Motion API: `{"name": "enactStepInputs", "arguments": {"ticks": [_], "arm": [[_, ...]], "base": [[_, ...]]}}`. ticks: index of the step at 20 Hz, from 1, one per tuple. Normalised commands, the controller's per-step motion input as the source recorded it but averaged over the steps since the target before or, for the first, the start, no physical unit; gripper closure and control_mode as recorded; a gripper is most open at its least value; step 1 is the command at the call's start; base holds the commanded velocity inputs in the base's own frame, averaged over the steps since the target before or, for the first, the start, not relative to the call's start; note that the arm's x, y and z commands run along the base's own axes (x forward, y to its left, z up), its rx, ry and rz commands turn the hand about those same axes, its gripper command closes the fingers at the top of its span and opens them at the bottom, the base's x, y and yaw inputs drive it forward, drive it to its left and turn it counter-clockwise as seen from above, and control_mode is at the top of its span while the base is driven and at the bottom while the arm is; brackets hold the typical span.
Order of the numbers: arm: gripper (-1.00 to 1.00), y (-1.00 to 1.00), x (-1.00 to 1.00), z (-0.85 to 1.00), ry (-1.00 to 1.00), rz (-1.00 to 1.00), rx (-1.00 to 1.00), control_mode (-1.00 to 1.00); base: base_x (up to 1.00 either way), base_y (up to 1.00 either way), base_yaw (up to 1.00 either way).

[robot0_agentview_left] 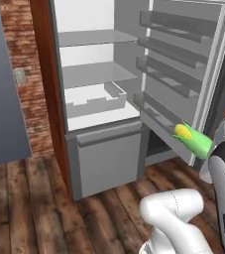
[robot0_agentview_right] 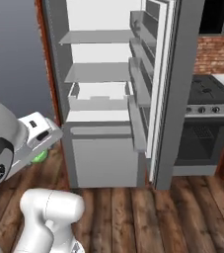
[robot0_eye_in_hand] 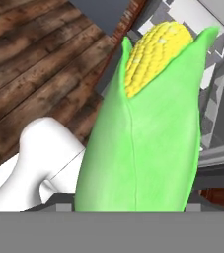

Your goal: Place one corn and one fish in each tupperware on the nearby counter, to pack two identical lunches.

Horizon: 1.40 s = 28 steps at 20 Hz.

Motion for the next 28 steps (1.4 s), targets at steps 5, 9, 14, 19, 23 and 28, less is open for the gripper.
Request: {"name": "enactStepInputs", "arguments": {"ticks": [5, 9, 14, 19, 23, 28], "arm": [[1.00, 0.00, 0.00, 0.00, 0.00, 0.00, 0.00, 1.00], [1.00, 0.00, 0.00, 0.00, 0.00, 0.00, 0.00, 1.00], [1.00, 0.00, 0.00, 0.00, 0.00, 0.00, 0.00, 1.00], [1.00, 0.00, 0.00, 0.00, 0.00, 0.00, 0.00, 1.00], [1.00, 0.00, 0.00, 0.00, 0.00, 0.00, 0.00, 1.00], [1.00, 0.00, 0.00, 0.00, 0.00, 0.00, 0.00, 1.00]], "base": [[-0.60, -0.72, -0.30], [-0.34, -0.62, -0.35], [-0.41, -0.52, -0.37], [-0.25, -0.51, -0.41], [-0.15, -0.57, -0.45], [0.00, -0.52, -0.47]]}}
